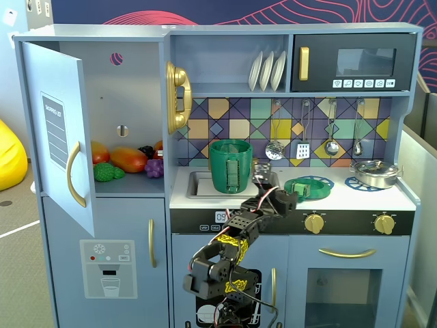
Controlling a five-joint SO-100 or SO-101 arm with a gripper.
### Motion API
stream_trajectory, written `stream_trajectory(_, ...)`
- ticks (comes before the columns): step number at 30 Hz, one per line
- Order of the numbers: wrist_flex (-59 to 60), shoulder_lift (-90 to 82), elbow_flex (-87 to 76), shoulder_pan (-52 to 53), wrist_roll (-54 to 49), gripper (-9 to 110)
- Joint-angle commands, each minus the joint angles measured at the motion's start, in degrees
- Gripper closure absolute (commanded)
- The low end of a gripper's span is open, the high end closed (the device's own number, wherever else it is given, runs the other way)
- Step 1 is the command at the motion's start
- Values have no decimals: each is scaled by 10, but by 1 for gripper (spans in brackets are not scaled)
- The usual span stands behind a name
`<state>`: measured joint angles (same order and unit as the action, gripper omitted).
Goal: Pick up the lid from the counter and put it on the green recipient
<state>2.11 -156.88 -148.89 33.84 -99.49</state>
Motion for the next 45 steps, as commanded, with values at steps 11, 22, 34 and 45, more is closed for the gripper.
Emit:
stream_trajectory(11,-104,69,12,8,70,61)
stream_trajectory(22,-143,203,104,10,74,63)
stream_trajectory(34,-155,301,187,3,71,64)
stream_trajectory(45,-157,353,229,-14,67,84)
